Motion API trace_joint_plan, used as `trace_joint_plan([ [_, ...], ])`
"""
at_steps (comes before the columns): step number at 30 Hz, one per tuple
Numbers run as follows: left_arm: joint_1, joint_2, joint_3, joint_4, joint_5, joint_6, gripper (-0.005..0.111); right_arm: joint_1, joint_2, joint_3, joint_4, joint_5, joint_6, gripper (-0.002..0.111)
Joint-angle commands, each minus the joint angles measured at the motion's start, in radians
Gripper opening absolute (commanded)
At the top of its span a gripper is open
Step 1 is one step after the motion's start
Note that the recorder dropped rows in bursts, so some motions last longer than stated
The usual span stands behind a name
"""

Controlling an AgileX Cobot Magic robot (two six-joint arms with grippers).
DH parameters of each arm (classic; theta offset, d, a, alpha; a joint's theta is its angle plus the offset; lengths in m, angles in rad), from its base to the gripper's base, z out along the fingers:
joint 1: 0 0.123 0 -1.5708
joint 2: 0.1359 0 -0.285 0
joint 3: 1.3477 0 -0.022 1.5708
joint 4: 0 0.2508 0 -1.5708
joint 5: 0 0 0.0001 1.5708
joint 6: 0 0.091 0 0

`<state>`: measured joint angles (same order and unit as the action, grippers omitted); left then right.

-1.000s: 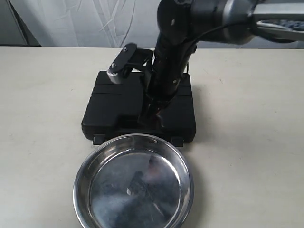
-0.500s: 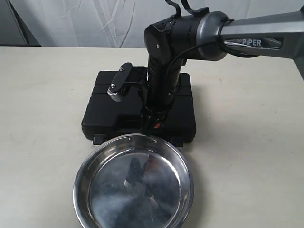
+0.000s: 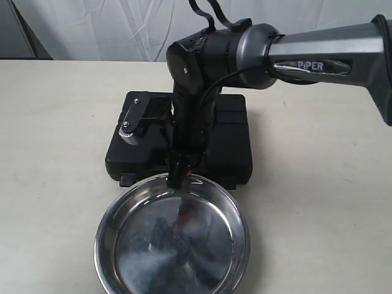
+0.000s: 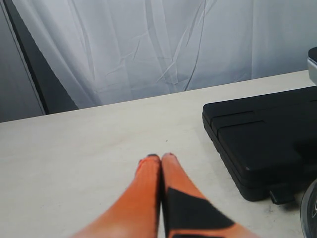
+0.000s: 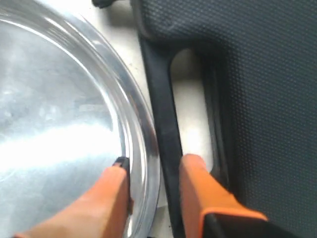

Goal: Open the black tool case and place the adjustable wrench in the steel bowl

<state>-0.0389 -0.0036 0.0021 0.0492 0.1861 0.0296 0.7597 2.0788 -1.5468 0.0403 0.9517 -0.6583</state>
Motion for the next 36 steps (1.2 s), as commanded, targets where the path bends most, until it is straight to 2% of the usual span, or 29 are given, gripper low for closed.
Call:
trace_joint_plan([
  [1,-0.004,0.004,-0.002,-0.003,-0.006,0.0,0.0,0.008,0.02,-0.005,-0.019,-0.005,-0.003,0.033],
  [8,-0.004,0.004,-0.002,-0.003,-0.006,0.0,0.0,0.008,0.08,-0.005,-0.04,-0.008,0.001,0.033],
  [28,-0.004,0.004,-0.002,-0.003,-0.006,0.0,0.0,0.008,0.038,-0.005,-0.002,-0.019,0.007,0.033],
  [36,-0.004,0.004,-0.002,-0.003,-0.006,0.0,0.0,0.008,0.038,-0.005,0.183,0.008,0.002,0.033],
])
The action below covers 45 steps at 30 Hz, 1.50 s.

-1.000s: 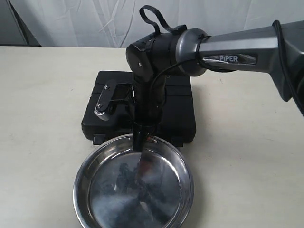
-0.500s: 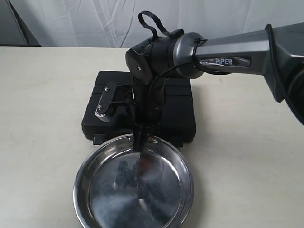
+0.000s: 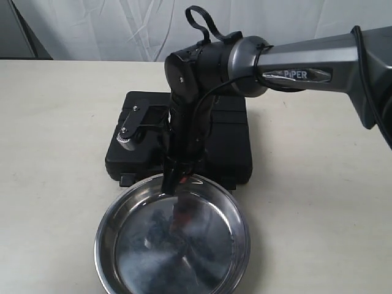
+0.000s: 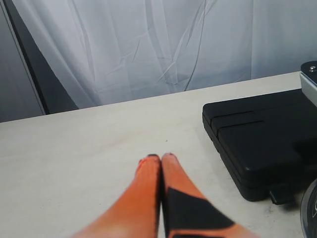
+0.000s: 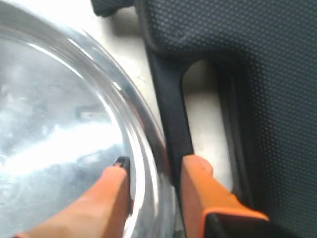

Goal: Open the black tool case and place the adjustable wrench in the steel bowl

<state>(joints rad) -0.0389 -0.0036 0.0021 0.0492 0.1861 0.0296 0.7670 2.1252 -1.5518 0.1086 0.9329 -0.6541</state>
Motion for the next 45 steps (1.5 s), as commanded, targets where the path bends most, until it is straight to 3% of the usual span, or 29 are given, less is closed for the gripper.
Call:
trace_joint_plan([
  [1,-0.004,0.004,-0.002,-0.003,-0.006,0.0,0.0,0.001,-0.008,0.0,0.132,0.034,-0.002,0.033],
  [13,-0.004,0.004,-0.002,-0.003,-0.006,0.0,0.0,0.001,-0.016,0.0,0.116,0.033,0.032,0.033],
  [19,-0.004,0.004,-0.002,-0.003,-0.006,0.0,0.0,0.001,-0.05,0.0,-0.067,-0.104,0.223,0.033],
  [26,-0.004,0.004,-0.002,-0.003,-0.006,0.0,0.0,0.001,-0.007,0.0,-0.265,-0.088,0.224,0.033],
  [45,-0.004,0.004,-0.002,-0.003,-0.006,0.0,0.0,0.001,0.009,0.0,-0.212,-0.02,0.203,0.033],
])
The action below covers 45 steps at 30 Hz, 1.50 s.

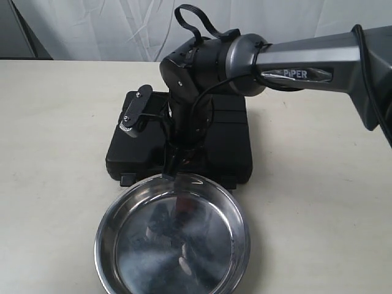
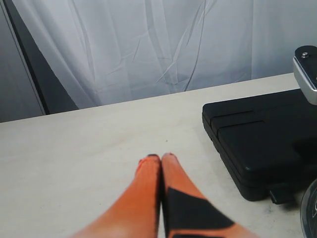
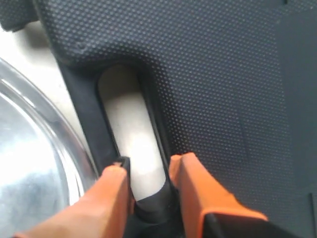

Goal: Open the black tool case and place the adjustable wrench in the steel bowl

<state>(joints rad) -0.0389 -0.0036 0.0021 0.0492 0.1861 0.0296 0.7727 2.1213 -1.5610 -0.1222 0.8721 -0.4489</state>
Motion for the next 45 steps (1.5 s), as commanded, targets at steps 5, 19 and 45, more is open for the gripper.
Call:
trace_joint_plan([
  [5,-0.004,0.004,-0.002,-0.003,-0.006,0.0,0.0,-0.005,0.013,0.009,0.025,0.041,-0.002,0.033],
  [19,-0.004,0.004,-0.002,-0.003,-0.006,0.0,0.0,-0.005,0.013,0.009,0.034,0.089,0.042,0.033],
  [45,-0.004,0.004,-0.002,-0.003,-0.006,0.0,0.0,-0.075,0.017,0.009,0.062,0.014,-0.131,0.006],
])
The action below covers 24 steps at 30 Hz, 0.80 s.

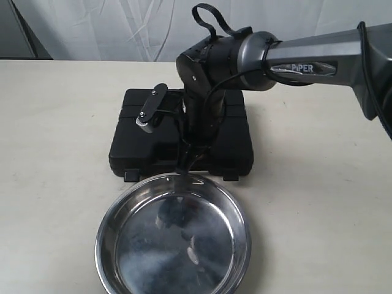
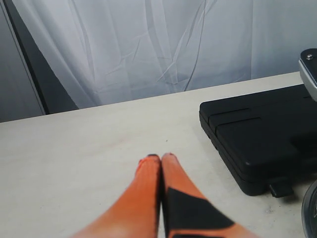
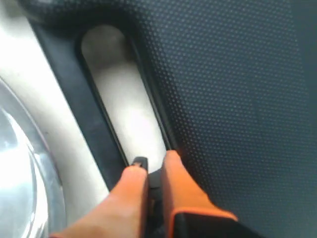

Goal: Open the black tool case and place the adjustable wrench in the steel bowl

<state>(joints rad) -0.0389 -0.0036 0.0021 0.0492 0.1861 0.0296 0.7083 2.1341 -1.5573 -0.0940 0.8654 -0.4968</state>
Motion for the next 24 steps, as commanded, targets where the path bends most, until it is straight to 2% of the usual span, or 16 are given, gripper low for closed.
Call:
trace_joint_plan([
  [1,-0.004,0.004,-0.002,-0.003,-0.006,0.0,0.0,-0.011,0.004,0.005,0.057,0.021,-0.098,0.006],
  [2,-0.004,0.004,-0.002,-0.003,-0.006,0.0,0.0,-0.011,0.004,0.005,0.084,0.019,-0.112,0.008],
  [7,-0.004,0.004,-0.002,-0.003,-0.006,0.0,0.0,-0.011,0.004,0.005,0.101,0.017,-0.141,0.037],
  [8,-0.004,0.004,-0.002,-0.003,-0.006,0.0,0.0,-0.011,0.004,0.005,0.101,0.017,-0.141,0.04],
  [24,-0.004,0.004,-0.002,-0.003,-0.006,0.0,0.0,-0.009,-0.008,0.005,0.108,0.114,-0.141,0.04],
])
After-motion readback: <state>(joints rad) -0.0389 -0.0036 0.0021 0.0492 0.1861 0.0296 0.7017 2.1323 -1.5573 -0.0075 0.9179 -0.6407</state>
